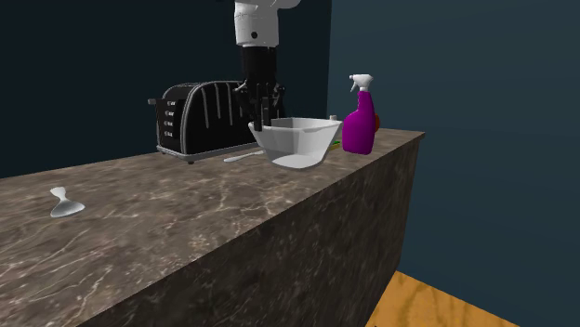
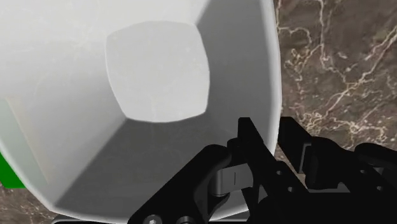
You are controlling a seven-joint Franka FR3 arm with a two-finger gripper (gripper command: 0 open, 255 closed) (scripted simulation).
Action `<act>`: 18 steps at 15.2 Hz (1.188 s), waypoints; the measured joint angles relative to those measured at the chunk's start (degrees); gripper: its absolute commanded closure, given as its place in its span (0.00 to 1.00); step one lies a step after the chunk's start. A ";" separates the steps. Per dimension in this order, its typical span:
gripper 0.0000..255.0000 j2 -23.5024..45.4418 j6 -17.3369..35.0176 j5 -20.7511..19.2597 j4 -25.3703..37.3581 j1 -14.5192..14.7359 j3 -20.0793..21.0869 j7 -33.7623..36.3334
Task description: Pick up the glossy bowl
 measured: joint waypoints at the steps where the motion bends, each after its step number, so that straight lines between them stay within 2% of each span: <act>1: 1.00 -0.02 0.02 -0.01 -0.03 0.00 0.00 0.00; 7: 1.00 0.15 -2.35 0.06 2.41 -0.09 -0.06 -0.21; 18: 1.00 2.66 -11.71 0.86 14.17 -0.62 -0.26 -1.06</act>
